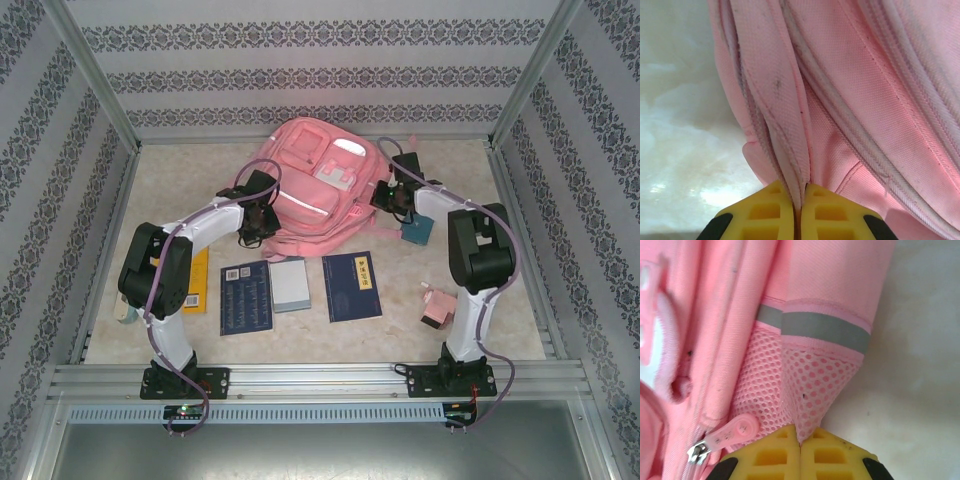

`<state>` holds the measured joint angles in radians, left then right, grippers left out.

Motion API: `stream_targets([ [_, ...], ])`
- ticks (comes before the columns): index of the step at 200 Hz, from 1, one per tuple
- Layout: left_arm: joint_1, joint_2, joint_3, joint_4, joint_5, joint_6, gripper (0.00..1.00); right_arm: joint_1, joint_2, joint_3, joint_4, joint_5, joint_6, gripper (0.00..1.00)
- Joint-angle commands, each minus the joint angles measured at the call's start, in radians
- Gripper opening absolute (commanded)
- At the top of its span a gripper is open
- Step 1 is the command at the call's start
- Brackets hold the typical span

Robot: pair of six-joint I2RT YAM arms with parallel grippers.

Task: Pack the student bag
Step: Rotate the student bag at the top-center of the table.

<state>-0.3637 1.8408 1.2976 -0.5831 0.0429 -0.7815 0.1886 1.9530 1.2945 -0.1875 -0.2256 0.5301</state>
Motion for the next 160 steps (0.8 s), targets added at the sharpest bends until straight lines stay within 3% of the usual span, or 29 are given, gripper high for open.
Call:
stream_targets([
  [1, 0.039, -0.002, 0.073, -0.032, -0.047, 0.079, 0.0, 0.03, -0.118, -0.054, -0.009, -0.02, 0.018, 0.0],
  [53, 0.097, 0.143, 0.286, -0.08, -0.085, 0.183, 0.0, 0.105, -0.256, -0.182, 0.003, -0.02, 0.079, 0.0],
  [104, 0.126, 0.316, 0.555, -0.155, -0.09, 0.249, 0.0, 0.238, -0.272, -0.201, 0.04, -0.023, 0.165, 0.0],
  [125, 0.132, 0.348, 0.627, -0.181, -0.093, 0.271, 0.14, 0.298, -0.225, -0.155, 0.032, -0.034, 0.181, 0.0],
  [142, 0.135, 0.343, 0.646, -0.187, -0.096, 0.291, 0.5, 0.338, -0.18, -0.126, 0.046, -0.04, 0.201, 0.0],
  [160, 0.135, 0.313, 0.631, -0.194, -0.109, 0.304, 0.53, 0.371, -0.127, -0.076, 0.037, -0.052, 0.207, 0.0],
])
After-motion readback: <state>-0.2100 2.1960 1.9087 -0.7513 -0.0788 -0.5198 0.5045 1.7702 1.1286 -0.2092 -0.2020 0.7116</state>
